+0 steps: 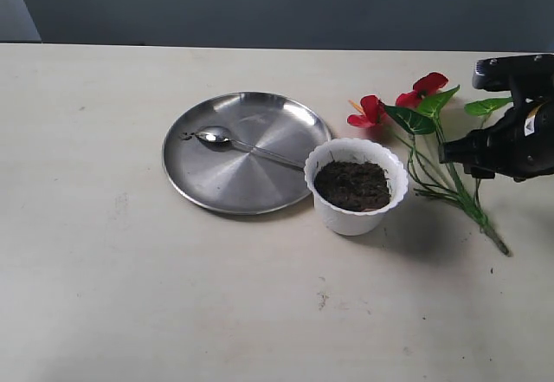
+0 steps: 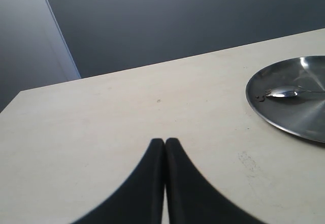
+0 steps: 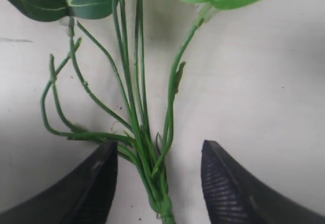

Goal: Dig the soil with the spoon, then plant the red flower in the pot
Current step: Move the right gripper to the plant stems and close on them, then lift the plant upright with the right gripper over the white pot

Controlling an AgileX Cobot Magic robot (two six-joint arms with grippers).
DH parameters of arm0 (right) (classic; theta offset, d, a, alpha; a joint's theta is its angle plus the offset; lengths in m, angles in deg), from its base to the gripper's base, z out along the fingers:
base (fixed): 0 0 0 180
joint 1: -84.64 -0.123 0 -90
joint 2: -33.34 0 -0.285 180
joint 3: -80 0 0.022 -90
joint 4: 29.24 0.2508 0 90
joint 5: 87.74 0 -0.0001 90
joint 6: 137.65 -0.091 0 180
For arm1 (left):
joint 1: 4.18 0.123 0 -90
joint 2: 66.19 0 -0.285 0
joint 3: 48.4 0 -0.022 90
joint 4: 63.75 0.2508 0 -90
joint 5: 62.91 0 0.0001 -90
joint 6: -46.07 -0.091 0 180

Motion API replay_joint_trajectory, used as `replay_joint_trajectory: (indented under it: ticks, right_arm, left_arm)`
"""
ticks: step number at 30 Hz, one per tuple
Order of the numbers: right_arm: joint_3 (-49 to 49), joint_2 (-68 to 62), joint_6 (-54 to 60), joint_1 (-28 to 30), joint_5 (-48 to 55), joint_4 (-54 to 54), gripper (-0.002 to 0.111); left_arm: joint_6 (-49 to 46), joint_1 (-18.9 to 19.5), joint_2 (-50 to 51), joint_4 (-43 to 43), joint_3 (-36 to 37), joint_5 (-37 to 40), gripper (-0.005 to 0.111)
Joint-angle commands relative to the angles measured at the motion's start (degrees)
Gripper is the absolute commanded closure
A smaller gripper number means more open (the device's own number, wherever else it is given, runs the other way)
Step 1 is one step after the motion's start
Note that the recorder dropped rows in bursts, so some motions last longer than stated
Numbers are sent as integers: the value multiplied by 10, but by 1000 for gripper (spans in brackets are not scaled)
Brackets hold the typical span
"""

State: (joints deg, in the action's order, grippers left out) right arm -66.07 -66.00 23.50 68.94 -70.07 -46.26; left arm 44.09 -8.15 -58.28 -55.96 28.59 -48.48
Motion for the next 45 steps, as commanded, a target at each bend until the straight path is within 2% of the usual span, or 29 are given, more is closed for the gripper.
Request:
replay_joint_trajectory:
  ticks: [1, 7, 15, 31, 42, 44, 45]
  right_arm:
    - [0, -28, -25, 4, -43, -20, 57]
    - [0, -67, -30, 11, -82, -18, 57]
    - [-12, -88, -40, 66, -95, -8, 57]
    - [-12, -88, -39, 29, -114, 10, 57]
    - [-12, -122, -39, 29, -136, 10, 60]
    - [-12, -123, -39, 29, -141, 10, 67]
    - [-12, -123, -39, 29, -145, 10, 77]
  left_arm:
    - [1, -3, -1, -1, 2, -5, 106]
    - [1, -3, -1, -1, 2, -5, 106]
    - [1, -3, -1, -1, 2, -5, 106]
    - [1, -3, -1, -1, 2, -5, 106]
    - [1, -3, -1, -1, 2, -5, 106]
    - [1, -3, -1, -1, 2, -5, 106]
    - [1, -3, -1, -1, 2, -5, 106]
